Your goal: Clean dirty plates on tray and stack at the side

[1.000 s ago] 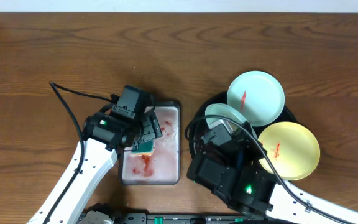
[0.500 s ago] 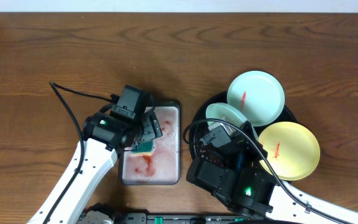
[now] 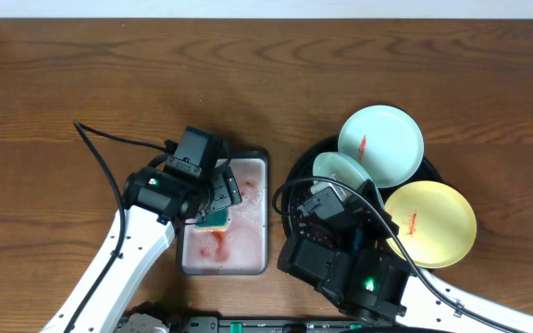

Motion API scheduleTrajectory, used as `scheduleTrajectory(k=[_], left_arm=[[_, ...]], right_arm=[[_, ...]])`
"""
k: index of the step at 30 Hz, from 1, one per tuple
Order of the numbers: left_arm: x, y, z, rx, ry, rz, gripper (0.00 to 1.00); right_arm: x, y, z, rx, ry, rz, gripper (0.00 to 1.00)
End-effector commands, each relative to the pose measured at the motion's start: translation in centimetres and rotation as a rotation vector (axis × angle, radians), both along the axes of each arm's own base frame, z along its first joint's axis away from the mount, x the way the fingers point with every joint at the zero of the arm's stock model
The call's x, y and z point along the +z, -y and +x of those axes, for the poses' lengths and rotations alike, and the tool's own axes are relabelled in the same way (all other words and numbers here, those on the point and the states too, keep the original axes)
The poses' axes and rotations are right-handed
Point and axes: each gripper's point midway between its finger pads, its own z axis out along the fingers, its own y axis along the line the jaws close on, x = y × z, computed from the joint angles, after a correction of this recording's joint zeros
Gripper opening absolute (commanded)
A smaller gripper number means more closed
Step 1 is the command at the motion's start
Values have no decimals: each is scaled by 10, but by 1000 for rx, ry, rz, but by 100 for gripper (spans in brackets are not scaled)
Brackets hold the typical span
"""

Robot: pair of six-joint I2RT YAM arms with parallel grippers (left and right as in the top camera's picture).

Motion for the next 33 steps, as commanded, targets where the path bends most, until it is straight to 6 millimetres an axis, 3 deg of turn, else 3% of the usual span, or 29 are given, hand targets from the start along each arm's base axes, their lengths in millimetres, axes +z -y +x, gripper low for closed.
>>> scheduleTrajectory(k=[1,33], left_arm=[[-1,-2,0,-4,-5,11,85],[-1,-2,0,-4,-4,11,85]], right_arm=[[16,-1,1,-7,52,13,1],[16,1,0,-13,52,22,1]])
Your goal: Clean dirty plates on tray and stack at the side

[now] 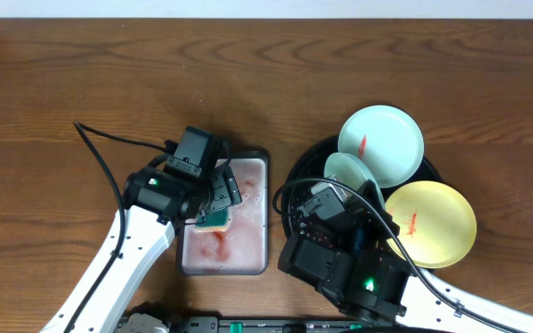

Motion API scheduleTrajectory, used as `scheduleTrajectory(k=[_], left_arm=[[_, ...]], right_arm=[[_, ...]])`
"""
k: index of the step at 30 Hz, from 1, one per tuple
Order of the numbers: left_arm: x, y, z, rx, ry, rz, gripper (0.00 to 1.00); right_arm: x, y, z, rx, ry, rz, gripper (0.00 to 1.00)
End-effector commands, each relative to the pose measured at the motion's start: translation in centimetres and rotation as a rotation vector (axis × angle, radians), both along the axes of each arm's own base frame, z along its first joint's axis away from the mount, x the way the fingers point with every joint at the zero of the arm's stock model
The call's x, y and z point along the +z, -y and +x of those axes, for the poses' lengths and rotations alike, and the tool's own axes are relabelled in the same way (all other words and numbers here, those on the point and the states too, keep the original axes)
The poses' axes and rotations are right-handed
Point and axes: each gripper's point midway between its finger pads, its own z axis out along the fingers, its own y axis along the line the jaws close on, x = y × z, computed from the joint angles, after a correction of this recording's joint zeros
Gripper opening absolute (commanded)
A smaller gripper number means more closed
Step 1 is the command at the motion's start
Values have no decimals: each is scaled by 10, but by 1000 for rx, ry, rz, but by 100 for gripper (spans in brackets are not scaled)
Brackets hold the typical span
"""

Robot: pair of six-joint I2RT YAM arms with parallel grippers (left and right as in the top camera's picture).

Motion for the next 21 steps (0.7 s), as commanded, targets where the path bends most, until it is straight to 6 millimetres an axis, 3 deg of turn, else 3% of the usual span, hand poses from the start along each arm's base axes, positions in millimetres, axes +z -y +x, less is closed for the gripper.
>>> scheduleTrajectory(k=[1,8,12,21], left_arm=[[-1,-2,0,-4,-5,11,85],[-1,-2,0,-4,-5,11,85],[-1,-2,0,-4,-5,11,85],[-1,-2,0,-4,-5,11,85]], right_arm=[[16,-1,1,-15,59,42,1],[16,9,11,-86,76,116,1],[-5,18,25,-136,-75,230,1],[11,8,26,-70,-156,343,1]])
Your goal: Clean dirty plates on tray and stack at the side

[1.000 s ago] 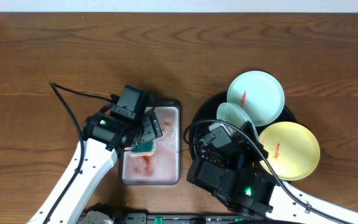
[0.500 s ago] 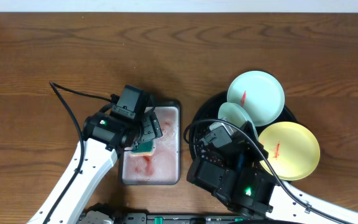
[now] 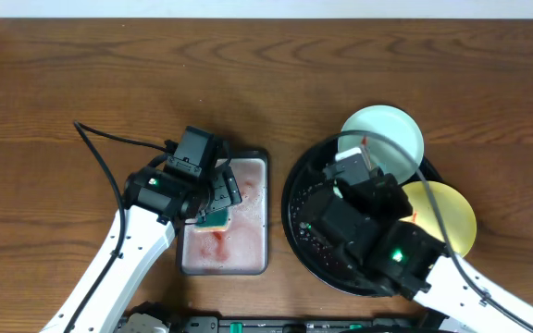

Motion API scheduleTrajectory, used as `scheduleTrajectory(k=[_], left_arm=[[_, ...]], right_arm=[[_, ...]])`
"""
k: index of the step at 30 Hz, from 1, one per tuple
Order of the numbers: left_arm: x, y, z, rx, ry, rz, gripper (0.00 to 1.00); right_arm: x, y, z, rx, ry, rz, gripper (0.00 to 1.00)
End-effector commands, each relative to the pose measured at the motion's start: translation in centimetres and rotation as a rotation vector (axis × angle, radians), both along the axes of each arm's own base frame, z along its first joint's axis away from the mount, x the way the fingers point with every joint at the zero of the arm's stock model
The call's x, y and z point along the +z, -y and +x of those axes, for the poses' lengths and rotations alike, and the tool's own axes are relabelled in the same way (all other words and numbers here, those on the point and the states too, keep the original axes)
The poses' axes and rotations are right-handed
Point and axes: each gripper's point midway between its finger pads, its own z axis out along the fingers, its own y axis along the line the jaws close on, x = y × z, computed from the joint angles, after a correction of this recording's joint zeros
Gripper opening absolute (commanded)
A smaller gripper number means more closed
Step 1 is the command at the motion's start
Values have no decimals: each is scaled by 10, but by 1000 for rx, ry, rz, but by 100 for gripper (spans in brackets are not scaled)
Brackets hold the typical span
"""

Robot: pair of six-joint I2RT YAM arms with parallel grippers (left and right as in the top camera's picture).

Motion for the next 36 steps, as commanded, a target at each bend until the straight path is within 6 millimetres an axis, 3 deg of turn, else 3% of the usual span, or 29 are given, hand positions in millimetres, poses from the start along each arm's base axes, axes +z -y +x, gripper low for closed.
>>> scheduleTrajectory(k=[1,6,12,15,17,20,24,29,33,36], left_arm=[[-1,-2,0,-4,-5,11,85],[-1,-2,0,-4,-5,11,85],[-1,-2,0,-4,-5,11,85],[-1,-2,0,-4,-5,11,85],[-1,-2,0,-4,-5,11,85],[-1,-2,0,-4,-5,11,85],[-1,-2,0,-4,-5,11,85],[-1,-2,0,-4,-5,11,85],[-1,-2,0,-4,-5,11,85],[-1,-2,0,-4,-5,11,85]], right_arm=[[13,-7,2,32,-4,85,1],[21,-10,3,50,-2,154,1],[2,10,0,-65,-86,253,1],[-19,25,-2,-151,-217,369,21],[-33,49,-1,-239,-315,458,40],[-51,58,-3,-196,-503,643,50],[-82,75,-24,-294,-679,827,49],[-132,102,-53,-504,-797,893,37],[-161,100,-63,-536,-822,935,37],[-176,94,-58,-496,-792,972,34]])
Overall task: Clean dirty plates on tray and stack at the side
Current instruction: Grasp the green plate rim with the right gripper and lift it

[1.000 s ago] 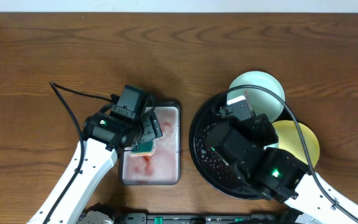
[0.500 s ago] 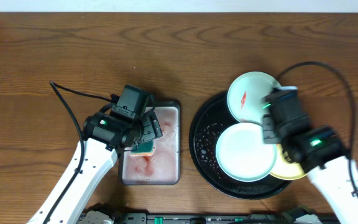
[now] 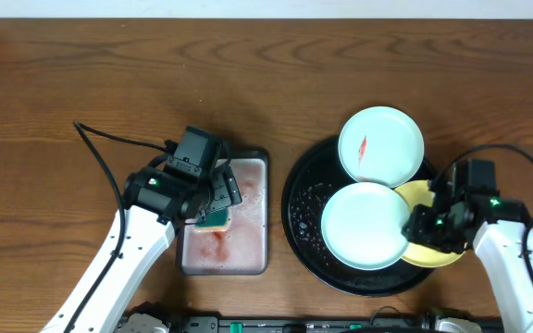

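Observation:
A round black tray (image 3: 305, 215) holds the plates. At its far side lies a pale green plate with a red smear (image 3: 381, 145). A clean-looking pale green plate (image 3: 365, 226) lies level over the tray's middle, overlapping the other two. My right gripper (image 3: 416, 225) is shut on its right rim. A yellow plate (image 3: 430, 253) shows only as a sliver under that gripper. My left gripper (image 3: 213, 215) is shut on a green and yellow sponge (image 3: 216, 220) over the basin.
A rectangular basin (image 3: 248, 242) of pinkish soapy water stands left of the tray. A black cable (image 3: 100, 153) runs behind the left arm, and another loops over the right arm. Brown wooden table (image 3: 155, 74) stretches all around.
My right arm has moved from above the tray's middle to its right side. The pale plate, then mostly hidden under the arm, now lies level and fully in view. The left arm is unchanged.
The right gripper first held a pale plate tilted on edge at the tray's left, beside the stained plate. Then the arm stood over the tray's middle, hiding the plate. Now it holds the plate level from the right. The left gripper kept the sponge over the basin throughout.

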Motion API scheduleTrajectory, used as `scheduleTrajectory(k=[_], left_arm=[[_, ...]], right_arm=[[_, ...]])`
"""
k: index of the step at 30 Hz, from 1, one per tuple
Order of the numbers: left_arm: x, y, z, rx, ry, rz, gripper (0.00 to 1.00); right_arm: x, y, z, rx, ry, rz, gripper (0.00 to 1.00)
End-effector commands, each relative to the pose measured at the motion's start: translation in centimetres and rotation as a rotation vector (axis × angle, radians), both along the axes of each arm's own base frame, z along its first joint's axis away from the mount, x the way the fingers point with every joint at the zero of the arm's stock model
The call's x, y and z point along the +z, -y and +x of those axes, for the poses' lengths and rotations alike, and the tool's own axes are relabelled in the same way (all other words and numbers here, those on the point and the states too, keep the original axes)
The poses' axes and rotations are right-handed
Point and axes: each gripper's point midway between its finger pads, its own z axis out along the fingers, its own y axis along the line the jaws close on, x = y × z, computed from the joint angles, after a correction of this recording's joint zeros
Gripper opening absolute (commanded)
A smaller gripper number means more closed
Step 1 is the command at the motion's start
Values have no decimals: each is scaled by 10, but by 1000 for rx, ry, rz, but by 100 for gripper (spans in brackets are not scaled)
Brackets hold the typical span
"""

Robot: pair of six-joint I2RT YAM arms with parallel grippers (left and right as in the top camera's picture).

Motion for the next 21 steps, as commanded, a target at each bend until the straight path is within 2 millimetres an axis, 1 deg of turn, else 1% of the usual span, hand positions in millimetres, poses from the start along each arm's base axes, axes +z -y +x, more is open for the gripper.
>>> scheduleTrajectory(k=[1,4,7,8,11,14,17,20,21], left_arm=[[-1,-2,0,-4,-5,11,85],[-1,-2,0,-4,-5,11,85],[-1,-2,0,-4,-5,11,85],[-1,-2,0,-4,-5,11,85],[-1,-2,0,-4,-5,11,85],[-1,-2,0,-4,-5,11,85],[-1,-2,0,-4,-5,11,86],[-1,-2,0,-3,-5,11,85],[-1,-2,0,-4,-5,11,85]], right_arm=[[-7,-8,6,-1,44,59,30],[-9,-2,7,-9,48,25,25],[-11,0,6,-10,45,15,25],[-12,0,7,-10,50,14,23],[-16,0,12,-11,78,11,10],[-16,1,14,-29,85,13,1],[-13,0,17,-34,101,20,1],[-1,1,23,-34,152,13,1],[6,1,26,-34,178,11,1]])
